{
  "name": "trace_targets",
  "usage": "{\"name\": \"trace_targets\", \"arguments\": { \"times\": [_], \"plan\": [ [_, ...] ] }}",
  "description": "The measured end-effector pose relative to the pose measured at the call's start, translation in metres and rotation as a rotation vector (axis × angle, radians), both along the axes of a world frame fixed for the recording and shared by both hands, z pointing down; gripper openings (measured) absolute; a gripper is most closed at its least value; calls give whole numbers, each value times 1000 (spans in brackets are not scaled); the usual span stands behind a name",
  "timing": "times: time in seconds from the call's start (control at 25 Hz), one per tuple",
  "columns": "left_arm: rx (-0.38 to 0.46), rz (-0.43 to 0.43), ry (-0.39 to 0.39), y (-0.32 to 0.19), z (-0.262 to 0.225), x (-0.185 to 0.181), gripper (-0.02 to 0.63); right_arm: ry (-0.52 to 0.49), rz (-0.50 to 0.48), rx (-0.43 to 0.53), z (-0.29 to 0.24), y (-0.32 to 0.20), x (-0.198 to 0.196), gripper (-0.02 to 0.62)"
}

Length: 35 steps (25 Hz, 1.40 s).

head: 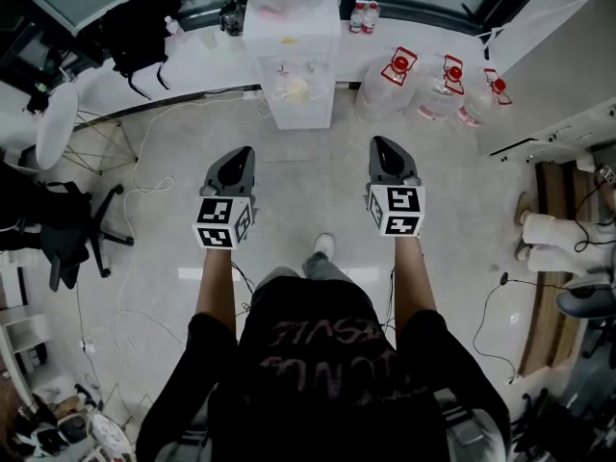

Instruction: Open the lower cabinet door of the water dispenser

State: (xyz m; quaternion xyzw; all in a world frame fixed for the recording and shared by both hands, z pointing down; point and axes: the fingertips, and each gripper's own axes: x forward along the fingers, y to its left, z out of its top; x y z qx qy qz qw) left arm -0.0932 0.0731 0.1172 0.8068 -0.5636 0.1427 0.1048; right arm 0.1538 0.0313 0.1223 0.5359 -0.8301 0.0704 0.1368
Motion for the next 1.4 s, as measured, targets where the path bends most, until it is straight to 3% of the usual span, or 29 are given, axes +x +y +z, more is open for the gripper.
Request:
{"name": "trace_targets", "arguments": {
  "times": [0.4,0.76,1.4],
  "plan": [
    [-24,-10,-11,-54,12,9,12,-1,-45,-27,15,-56,3,14],
    [-38,11,-4,-108,35,6,12,13,-24,-43,36,-103,1,14],
    [-96,38,15,-190,134,-8,12,51,-14,-100,132,-172,-18,14]
  ]
}}
